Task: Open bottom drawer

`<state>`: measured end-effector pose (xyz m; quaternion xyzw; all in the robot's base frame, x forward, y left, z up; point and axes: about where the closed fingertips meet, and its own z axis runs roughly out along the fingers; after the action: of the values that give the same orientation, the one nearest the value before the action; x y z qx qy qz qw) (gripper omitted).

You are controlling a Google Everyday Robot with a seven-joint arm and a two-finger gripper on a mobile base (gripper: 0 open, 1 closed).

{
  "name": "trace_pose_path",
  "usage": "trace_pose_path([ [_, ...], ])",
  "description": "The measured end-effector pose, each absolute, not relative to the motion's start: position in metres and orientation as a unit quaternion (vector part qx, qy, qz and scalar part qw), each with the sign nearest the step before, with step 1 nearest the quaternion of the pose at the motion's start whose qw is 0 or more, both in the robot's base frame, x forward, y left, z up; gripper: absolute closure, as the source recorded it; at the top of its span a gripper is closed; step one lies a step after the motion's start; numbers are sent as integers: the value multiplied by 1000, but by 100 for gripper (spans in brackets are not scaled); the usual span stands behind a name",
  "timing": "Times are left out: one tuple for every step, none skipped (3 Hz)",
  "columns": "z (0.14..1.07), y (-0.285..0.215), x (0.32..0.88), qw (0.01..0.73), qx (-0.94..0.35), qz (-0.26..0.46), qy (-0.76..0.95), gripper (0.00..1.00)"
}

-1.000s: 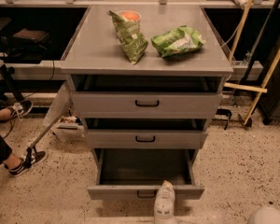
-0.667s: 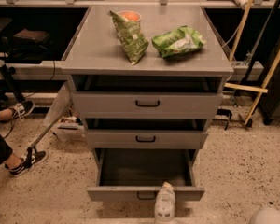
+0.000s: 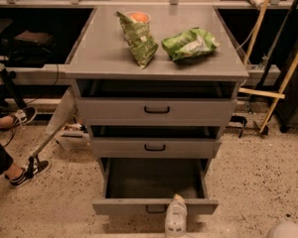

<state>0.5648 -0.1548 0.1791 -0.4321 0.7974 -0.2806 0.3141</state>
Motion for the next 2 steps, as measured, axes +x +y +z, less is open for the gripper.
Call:
trace_pose_path([
  [179, -155, 565, 314, -432, -281, 797, 100],
  [179, -155, 559, 317, -430, -279, 798, 100],
])
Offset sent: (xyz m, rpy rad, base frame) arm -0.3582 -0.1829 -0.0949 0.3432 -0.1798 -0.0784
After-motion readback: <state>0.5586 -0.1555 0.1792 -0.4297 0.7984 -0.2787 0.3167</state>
